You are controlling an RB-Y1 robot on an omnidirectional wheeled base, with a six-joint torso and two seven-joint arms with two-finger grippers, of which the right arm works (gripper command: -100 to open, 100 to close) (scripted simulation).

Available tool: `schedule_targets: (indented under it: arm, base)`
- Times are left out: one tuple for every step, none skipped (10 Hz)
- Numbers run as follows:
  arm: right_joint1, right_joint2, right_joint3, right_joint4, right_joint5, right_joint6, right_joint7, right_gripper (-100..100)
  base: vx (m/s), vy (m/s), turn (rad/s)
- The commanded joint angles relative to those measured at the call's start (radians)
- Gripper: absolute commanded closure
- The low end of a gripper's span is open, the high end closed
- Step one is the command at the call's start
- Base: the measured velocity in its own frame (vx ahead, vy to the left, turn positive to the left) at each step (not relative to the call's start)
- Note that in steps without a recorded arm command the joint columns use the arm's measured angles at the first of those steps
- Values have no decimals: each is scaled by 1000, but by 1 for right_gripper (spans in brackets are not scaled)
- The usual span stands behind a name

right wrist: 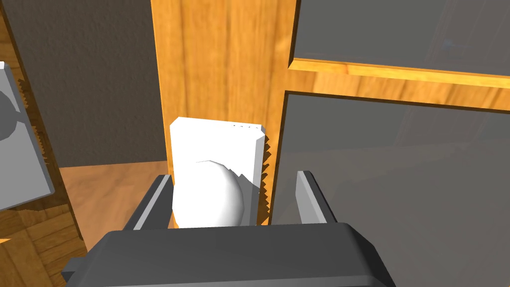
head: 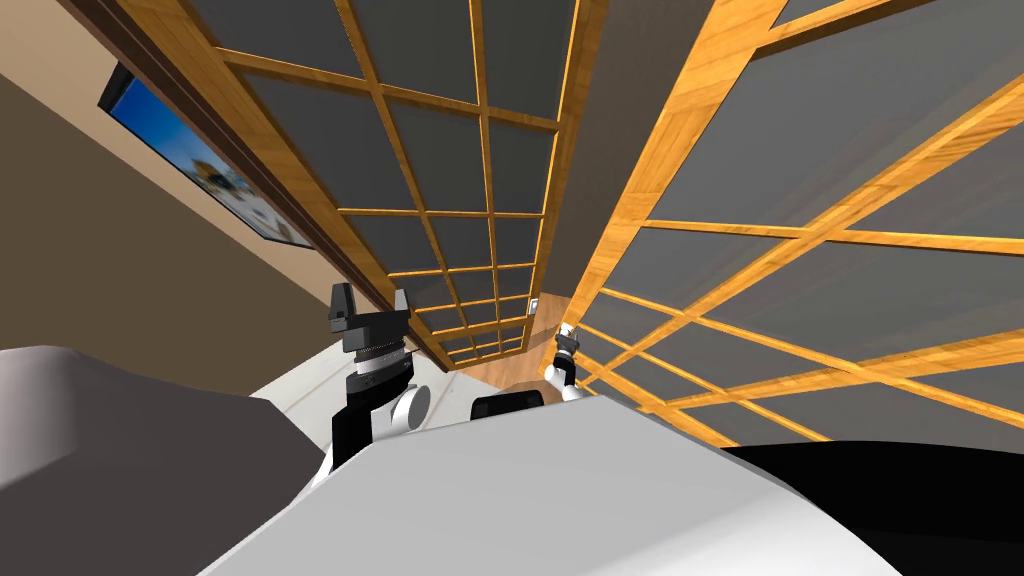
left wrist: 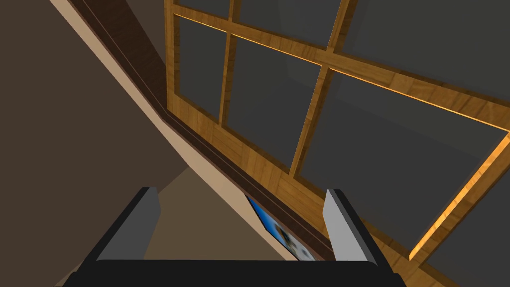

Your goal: Push the door open

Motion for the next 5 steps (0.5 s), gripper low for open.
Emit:
schedule_targets:
  arm:
    - [18, -26, -50, -9, -15, -19, 12, 100]
    - [18, -26, -51, -9, -15, -19, 12, 100]
    - [15, -27, -74, -5, -22, -28, 19, 100]
    - [15, -27, -82, -12, -22, -28, 19, 100]
    - [15, -27, -82, -22, -22, -27, 19, 100]
  base:
    - [24, -23, 124]
    - [29, -43, 59]
    - [38, -45, 162]
    - [22, -58, 52]
    - [19, -26, -23]
